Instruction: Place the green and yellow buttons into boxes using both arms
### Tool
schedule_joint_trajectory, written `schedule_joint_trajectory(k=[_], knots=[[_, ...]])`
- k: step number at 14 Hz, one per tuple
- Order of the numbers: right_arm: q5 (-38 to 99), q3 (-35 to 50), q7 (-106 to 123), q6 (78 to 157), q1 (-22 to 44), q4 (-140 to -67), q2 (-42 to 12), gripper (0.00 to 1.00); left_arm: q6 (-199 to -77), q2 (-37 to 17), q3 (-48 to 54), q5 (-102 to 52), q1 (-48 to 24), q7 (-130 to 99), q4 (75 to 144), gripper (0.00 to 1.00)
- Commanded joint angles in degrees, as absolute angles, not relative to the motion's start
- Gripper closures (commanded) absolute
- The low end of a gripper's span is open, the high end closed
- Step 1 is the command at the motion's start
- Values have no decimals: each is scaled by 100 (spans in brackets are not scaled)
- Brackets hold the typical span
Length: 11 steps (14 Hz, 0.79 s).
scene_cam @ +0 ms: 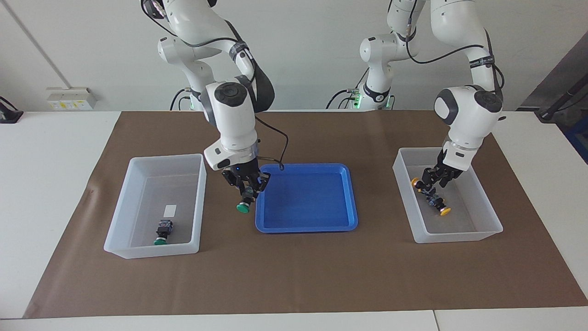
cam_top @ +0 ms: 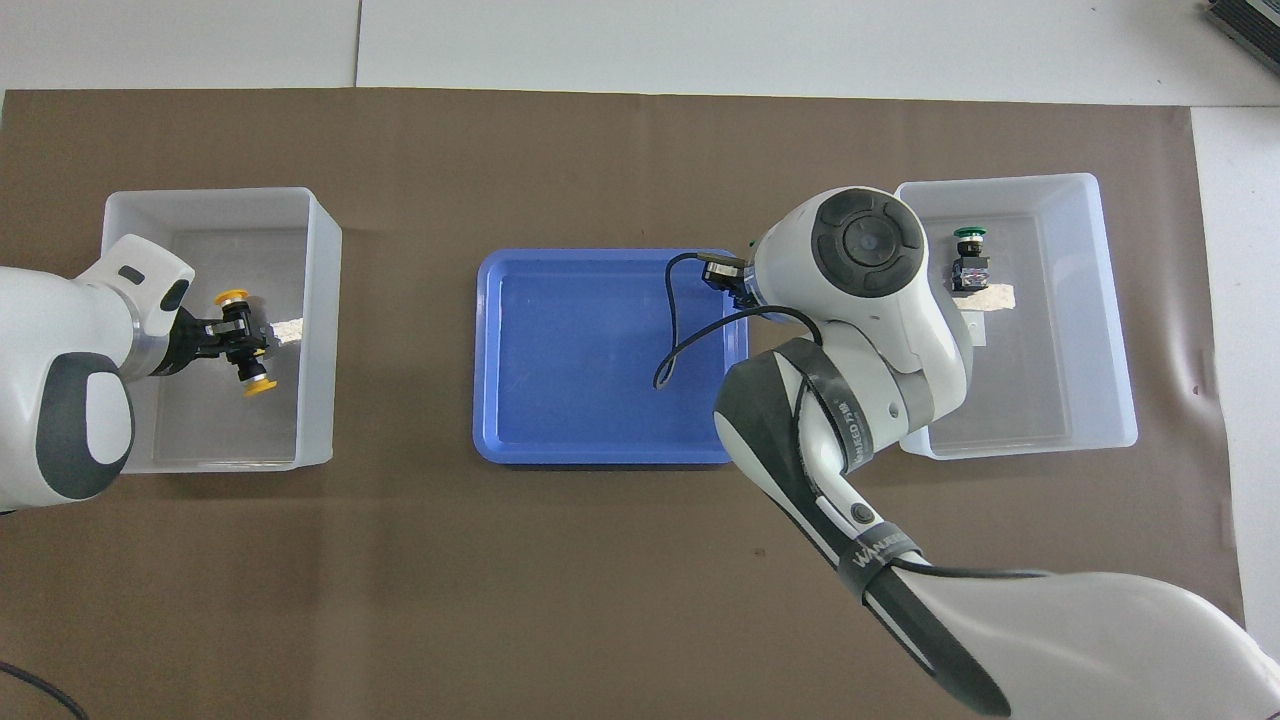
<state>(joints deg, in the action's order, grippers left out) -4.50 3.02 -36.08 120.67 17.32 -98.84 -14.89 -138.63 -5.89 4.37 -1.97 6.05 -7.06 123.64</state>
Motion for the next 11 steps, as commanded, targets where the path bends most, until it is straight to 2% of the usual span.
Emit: schedule_joint_trajectory(k=[1,3,5,7,11], knots=[[-325,352,-2719,11901,1241,-10466,-959,100,-13861,-518,396,-281,615,-580,12245,0],[-325,352,-2139,11900,933,-10722,-748,100,-13581,-554,396,-273,563,-598,11876,0],[-325,352,-1323,12031,451,-10828,-756,100,-12889,-580,404,-220,536,-563,11323,0],[-316,352,-522,12251,46,-10854,-861,100,-12290,-580,431,-202,484,-492,10865,0],[-316,352,271,12865,-456,-10837,-1396,100,-11306,-405,457,314,54,-448,10460,0]])
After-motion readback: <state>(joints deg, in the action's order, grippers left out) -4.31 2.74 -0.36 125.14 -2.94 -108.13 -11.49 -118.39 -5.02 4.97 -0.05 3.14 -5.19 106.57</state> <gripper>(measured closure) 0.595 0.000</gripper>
